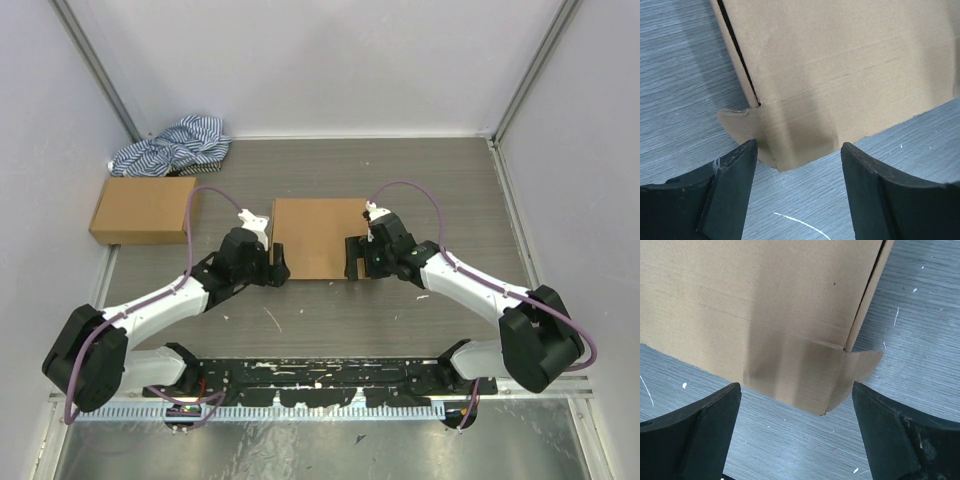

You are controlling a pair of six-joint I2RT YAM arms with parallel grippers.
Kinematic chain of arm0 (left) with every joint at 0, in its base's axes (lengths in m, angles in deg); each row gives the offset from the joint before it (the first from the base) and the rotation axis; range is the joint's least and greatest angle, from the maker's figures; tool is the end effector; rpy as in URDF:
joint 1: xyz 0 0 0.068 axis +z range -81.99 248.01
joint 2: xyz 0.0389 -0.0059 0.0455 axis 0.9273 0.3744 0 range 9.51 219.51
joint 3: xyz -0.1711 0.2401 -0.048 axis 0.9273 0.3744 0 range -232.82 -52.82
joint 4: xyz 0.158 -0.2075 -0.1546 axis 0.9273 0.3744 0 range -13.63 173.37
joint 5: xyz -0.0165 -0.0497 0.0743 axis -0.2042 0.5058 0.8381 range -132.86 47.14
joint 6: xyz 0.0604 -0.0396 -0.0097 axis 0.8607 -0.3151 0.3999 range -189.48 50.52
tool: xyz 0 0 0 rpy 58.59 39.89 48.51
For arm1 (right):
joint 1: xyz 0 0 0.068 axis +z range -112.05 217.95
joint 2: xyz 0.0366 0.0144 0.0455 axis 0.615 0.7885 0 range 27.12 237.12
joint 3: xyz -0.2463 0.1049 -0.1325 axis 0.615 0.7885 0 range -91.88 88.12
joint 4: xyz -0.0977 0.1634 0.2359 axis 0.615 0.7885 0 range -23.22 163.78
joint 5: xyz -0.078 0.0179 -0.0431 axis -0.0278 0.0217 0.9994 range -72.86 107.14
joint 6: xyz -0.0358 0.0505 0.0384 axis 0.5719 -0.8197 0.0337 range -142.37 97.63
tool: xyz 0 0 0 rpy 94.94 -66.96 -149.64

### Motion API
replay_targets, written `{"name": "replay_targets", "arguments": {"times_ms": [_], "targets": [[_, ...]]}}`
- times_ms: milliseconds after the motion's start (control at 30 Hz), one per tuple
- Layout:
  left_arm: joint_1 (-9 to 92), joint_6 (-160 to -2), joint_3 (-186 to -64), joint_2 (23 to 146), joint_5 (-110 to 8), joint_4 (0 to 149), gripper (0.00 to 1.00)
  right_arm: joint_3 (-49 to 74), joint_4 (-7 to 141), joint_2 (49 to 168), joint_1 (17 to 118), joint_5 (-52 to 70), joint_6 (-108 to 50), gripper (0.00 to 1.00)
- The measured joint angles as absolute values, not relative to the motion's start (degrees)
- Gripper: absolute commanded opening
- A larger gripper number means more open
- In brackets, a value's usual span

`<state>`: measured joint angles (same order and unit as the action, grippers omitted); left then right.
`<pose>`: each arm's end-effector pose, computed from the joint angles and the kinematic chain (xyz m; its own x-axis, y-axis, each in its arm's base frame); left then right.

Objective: Fold the paper box

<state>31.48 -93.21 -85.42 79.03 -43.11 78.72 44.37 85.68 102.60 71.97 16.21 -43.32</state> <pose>0.2326 -0.1727 0.1750 -0.7064 0.0224 -0.7075 0.3428 0.8853 -0.3142 0.2564 0.1742 0.1899 -0.8015 -0.1096 -0.5879 -0.3011 0.9233 0.2384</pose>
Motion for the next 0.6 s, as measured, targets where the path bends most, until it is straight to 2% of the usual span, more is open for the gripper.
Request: {"name": "replay_targets", "arguments": {"times_ms": [600], "targets": [[31.48,-93.71,-86.08,81.67,-44.99,78.89,0.68,44.37,85.17,103.19,71.97,12.95,-43.34,0.91]]}}
